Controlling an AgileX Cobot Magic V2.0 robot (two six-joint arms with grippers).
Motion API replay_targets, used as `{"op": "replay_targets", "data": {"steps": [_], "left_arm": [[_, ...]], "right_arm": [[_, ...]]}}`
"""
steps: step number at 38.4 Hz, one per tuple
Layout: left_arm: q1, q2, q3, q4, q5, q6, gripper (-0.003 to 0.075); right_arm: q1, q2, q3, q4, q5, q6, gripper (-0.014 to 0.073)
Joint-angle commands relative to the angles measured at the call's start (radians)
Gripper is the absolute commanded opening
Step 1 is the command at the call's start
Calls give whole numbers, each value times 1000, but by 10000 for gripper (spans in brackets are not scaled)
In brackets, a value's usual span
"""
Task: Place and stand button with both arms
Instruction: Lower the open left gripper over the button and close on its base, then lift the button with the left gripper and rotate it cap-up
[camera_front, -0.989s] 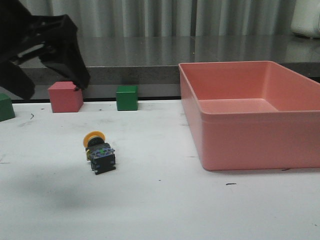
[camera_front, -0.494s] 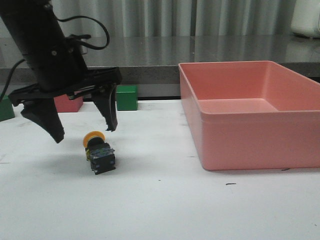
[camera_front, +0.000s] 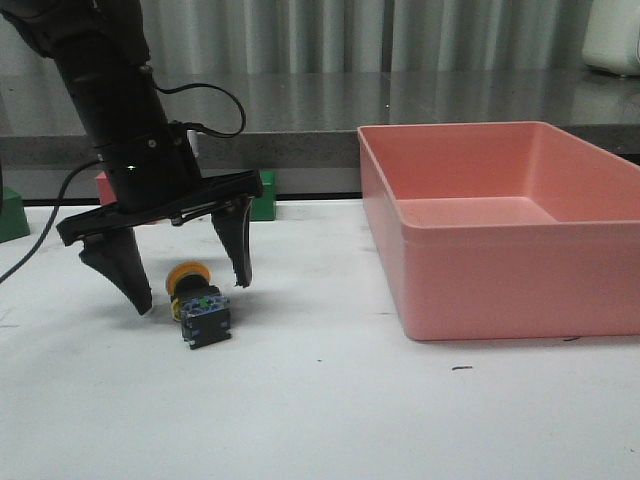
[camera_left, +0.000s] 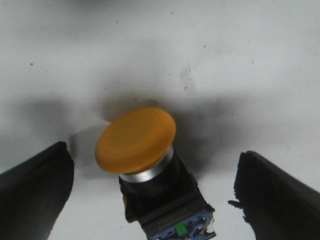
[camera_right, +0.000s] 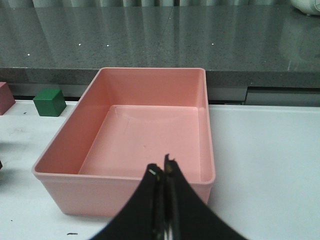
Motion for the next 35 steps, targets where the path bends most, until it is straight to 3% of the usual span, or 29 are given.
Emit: {"op": "replay_targets", "data": {"steps": [1, 14, 27, 35], "left_arm": [[1, -41, -37, -29, 18, -11, 592], [1, -37, -37, -23, 30, -29, 304], [1, -39, -37, 10, 33, 9, 294], [-18, -97, -34, 79, -31, 20, 294]], "right_arm": [[-6, 7, -25, -17, -87, -9, -63], [-6, 7, -25, -17, -87, -9, -63], [-6, 7, -25, -17, -87, -9, -63], [-6, 7, -25, -17, -87, -9, -63]]}}
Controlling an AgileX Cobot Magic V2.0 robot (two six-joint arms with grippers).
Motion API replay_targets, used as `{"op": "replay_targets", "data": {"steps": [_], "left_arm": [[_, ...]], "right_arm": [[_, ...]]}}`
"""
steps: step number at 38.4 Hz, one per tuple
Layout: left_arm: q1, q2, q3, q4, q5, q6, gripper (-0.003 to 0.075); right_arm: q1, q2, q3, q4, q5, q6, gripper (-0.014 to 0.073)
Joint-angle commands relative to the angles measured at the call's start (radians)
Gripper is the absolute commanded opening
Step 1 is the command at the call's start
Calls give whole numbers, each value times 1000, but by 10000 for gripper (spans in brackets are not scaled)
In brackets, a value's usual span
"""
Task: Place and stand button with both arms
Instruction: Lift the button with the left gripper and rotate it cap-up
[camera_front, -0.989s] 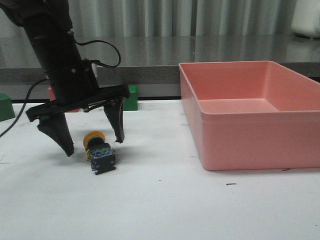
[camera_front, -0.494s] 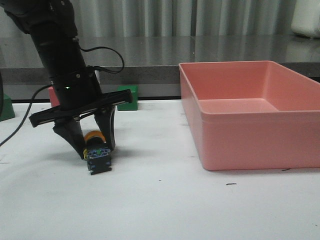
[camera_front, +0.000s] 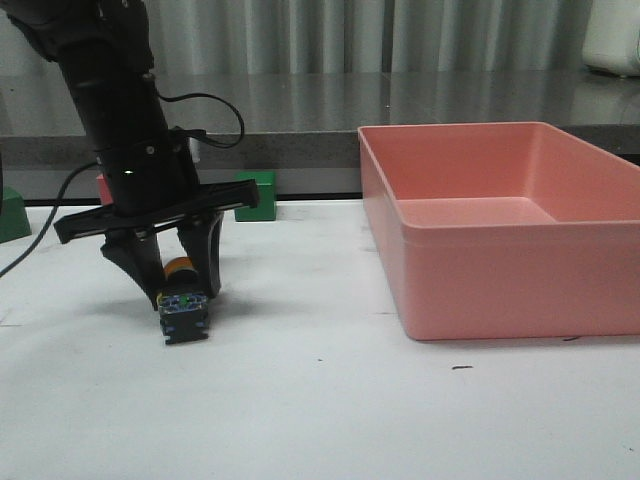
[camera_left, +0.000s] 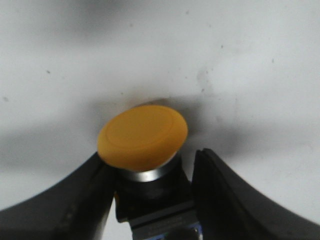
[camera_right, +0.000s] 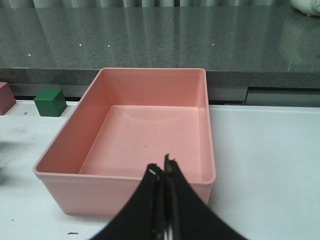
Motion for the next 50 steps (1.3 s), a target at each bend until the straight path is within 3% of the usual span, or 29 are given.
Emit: {"op": "replay_targets", "data": {"steps": [1, 13, 27, 41, 50], "left_arm": [[-12, -112, -21, 17, -49, 4, 294], [-16, -307, 181, 147, -279, 4, 295], [-16, -574, 593, 298, -908, 4, 295], [-12, -600, 839, 451, -1341, 8, 295], [-10, -571, 905, 451, -1565, 158, 295]], "right_arm": [[-6, 7, -25, -17, -87, -9, -63], [-6, 7, -25, -17, -87, -9, -63], [-6, 7, -25, -17, -87, -9, -63], [-6, 7, -25, -17, -87, -9, -63], [-6, 7, -25, -17, -88, -9, -63]]}}
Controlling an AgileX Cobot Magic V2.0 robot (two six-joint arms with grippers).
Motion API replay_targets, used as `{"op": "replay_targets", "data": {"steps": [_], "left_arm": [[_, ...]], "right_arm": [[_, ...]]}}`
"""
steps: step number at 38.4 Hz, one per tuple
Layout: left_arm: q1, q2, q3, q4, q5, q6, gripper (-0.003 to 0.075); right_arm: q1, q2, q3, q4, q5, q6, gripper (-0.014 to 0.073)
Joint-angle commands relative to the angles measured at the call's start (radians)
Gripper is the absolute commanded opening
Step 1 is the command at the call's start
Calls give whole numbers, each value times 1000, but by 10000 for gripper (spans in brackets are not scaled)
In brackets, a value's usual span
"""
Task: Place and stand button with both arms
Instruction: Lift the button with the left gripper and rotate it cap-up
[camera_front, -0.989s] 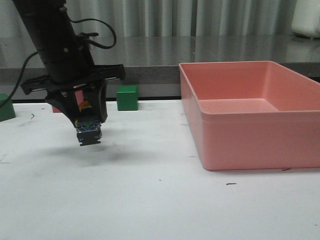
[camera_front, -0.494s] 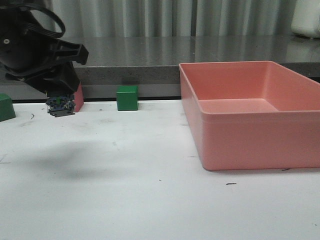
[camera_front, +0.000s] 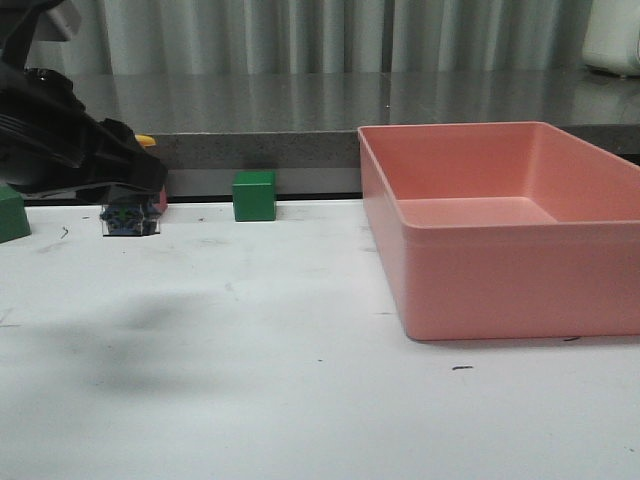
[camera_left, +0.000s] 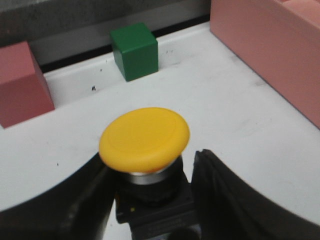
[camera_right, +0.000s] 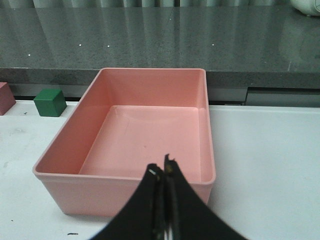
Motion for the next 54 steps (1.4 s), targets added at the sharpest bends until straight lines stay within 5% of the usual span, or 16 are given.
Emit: {"op": "replay_targets", "data": {"steps": [1, 32, 54], "left_arm": [[2, -11, 2, -6, -197, 73, 295], [40, 318, 49, -44, -673, 93, 295], [40, 342, 55, -44, -631, 144, 295]], "right_arm": [[-6, 7, -25, -17, -87, -9, -63], [-6, 7, -25, -17, -87, -9, -63], [-6, 7, -25, -17, -87, -9, -63]]}}
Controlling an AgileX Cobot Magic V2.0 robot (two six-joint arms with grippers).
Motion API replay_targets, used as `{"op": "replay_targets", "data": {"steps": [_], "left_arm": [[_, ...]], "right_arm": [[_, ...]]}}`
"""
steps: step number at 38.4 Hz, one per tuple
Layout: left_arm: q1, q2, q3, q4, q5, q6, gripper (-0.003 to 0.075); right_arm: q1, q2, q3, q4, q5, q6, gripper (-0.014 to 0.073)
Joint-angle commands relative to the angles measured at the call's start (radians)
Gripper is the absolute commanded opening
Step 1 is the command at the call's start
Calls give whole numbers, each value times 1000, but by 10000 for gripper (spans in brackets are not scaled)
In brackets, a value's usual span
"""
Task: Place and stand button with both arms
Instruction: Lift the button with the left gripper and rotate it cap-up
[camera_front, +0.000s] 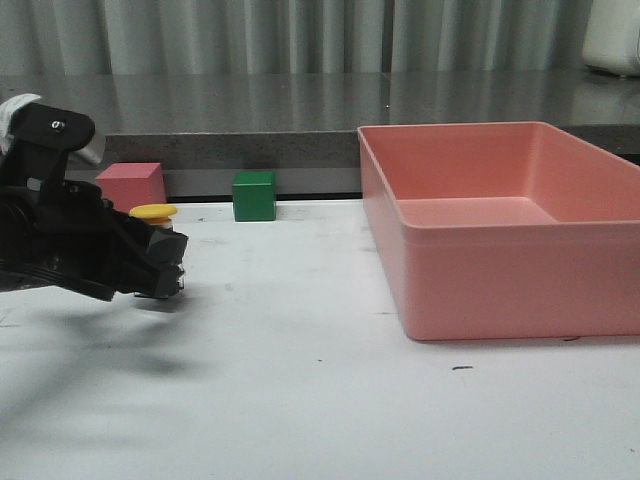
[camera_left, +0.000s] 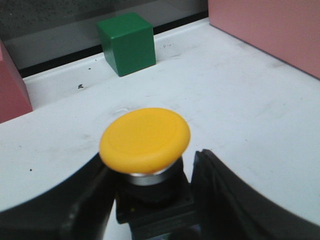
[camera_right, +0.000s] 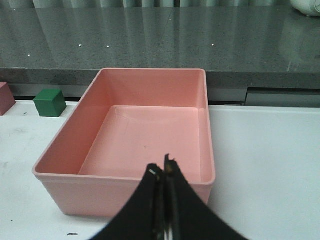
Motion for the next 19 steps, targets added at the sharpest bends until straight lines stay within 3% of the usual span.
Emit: {"op": "replay_targets", "data": {"steps": [1, 8, 19], "left_arm": [[1, -40, -9, -15, -60, 3, 295], [1, -40, -7, -15, -77, 4, 311], [1, -40, -7, -15, -69, 4, 429]], "right_arm": [[-6, 7, -25, -17, -86, -9, -63], [-6, 7, -25, -17, -85, -9, -63], [-6, 7, -25, -17, -85, -9, -63]]}}
